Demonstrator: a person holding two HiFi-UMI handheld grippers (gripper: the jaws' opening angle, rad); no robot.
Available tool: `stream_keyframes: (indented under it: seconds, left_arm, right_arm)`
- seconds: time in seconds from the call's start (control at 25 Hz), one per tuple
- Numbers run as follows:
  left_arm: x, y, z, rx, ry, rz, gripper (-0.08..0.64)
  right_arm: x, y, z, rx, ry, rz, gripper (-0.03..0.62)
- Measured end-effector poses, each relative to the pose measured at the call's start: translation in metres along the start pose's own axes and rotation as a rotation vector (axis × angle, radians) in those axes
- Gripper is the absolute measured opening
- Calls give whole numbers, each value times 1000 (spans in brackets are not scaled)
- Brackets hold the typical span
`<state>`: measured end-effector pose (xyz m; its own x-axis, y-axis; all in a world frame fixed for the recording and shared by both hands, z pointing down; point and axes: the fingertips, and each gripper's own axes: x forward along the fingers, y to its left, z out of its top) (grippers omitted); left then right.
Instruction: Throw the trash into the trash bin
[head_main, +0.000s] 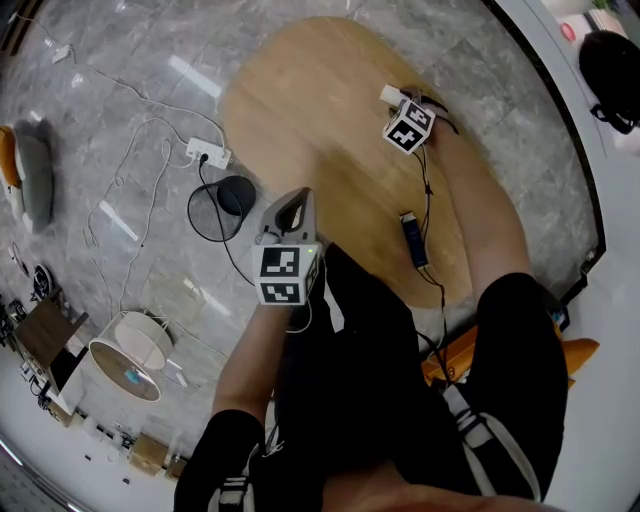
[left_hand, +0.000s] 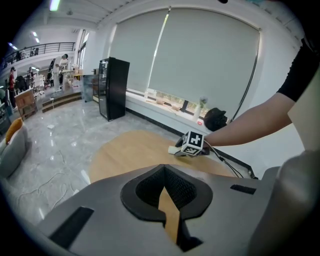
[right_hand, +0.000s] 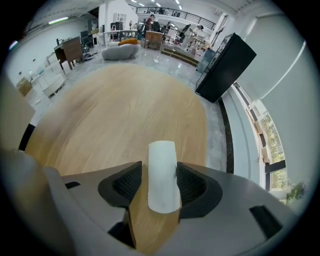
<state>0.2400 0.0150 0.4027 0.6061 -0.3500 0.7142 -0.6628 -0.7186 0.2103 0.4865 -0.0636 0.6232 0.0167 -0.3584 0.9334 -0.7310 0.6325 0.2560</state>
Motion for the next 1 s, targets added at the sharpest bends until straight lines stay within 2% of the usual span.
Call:
stream_keyframes:
  seconds: [0.2, 0.28, 0.4, 0.56, 0.72, 0.84, 0.92, 1.0]
  left_arm:
    - [3, 4, -6, 4, 5, 3, 12]
    - [2, 5, -6, -5, -3, 2, 12]
    - [1, 8, -7, -19, -17, 6, 12]
    - [-4, 17, -1, -48, -44, 21, 12]
    - [-9, 25, 6, -83, -75, 33, 12]
    - [-16, 30, 8, -106, -96, 43, 12]
    - [-23, 35, 10, -121, -112, 52, 12]
    - [-33, 43, 11, -142, -130, 64, 12]
  right_arm:
    - [8, -4, -2, -68, 49, 0, 187]
    - [-2, -1, 4, -102, 16, 11, 169]
    - [-30, -3, 17, -48, -80, -3, 161]
    - [-92, -5, 43, 119, -248, -40, 160]
    - [-160, 1, 74, 395, -428, -74, 156]
    - [-207, 22, 101, 536, -549, -107, 156]
    - [-228, 45, 118, 626, -615, -89, 156]
    - [-245, 73, 139, 705, -675, -36, 155]
